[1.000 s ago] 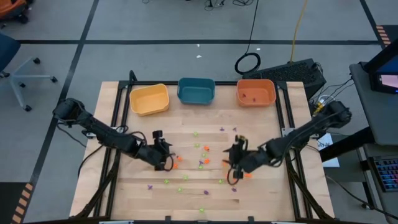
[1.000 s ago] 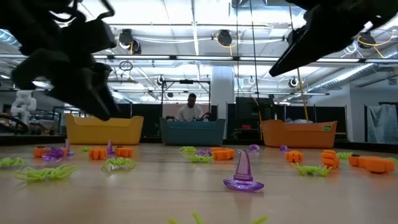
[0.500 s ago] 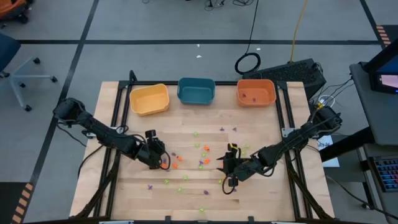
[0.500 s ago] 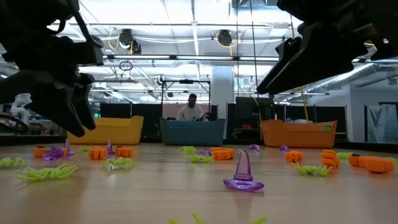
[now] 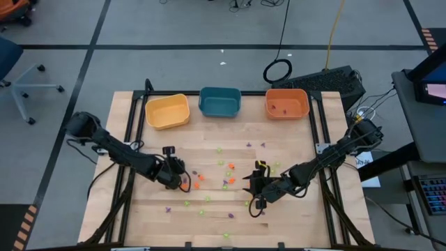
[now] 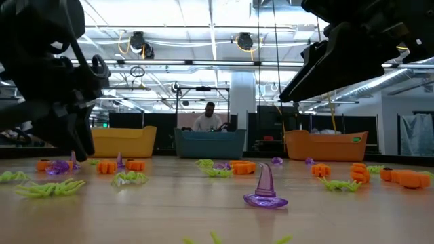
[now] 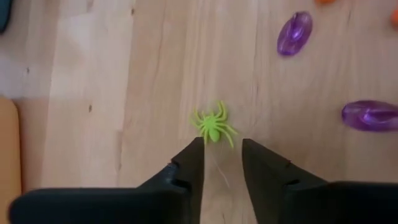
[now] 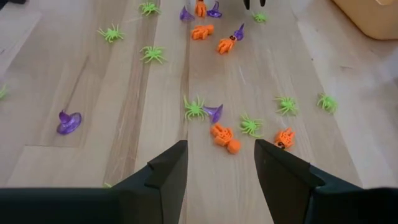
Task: Sort Halloween decoration
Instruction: Put the green spider toy into the blue bin
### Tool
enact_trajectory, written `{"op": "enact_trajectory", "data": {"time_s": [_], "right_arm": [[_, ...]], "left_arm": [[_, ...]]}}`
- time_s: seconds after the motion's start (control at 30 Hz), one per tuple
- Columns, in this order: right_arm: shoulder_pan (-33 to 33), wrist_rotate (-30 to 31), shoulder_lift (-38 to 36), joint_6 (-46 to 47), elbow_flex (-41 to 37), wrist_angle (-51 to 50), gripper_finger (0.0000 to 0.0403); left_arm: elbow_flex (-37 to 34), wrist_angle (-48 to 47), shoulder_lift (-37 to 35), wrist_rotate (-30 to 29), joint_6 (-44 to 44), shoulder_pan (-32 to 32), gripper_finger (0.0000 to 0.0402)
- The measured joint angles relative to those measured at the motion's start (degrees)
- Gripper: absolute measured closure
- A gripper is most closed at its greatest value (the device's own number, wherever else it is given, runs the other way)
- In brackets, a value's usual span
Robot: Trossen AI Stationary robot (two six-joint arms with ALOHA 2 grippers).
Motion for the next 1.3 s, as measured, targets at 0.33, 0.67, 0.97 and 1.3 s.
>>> {"op": "enact_trajectory", "data": {"time_s": [0.33,0.67,0.97,1.3], "right_arm": [[0.0,0.0,0.0,1.36,0.0,0.02,0.0232],[0.02,0.0,0.0,2.86,0.0,0.02,0.0232],[0.04,-0.02,-0.02,2.86,0.0,0.02,0.0232],[0.04,-0.02,-0.02,3.0,0.0,0.01,0.0232]], "left_arm": [[0.0,3.94,0.99,-0.06,6.13,-0.04,0.0339],[-0.04,2.69,1.41,0.42,7.09,0.02,0.0339],[-0.67,2.93,1.41,0.42,7.78,0.38,0.0339],[-1.41,5.26,1.32,-0.15,8.56,0.9,0.0339]]}}
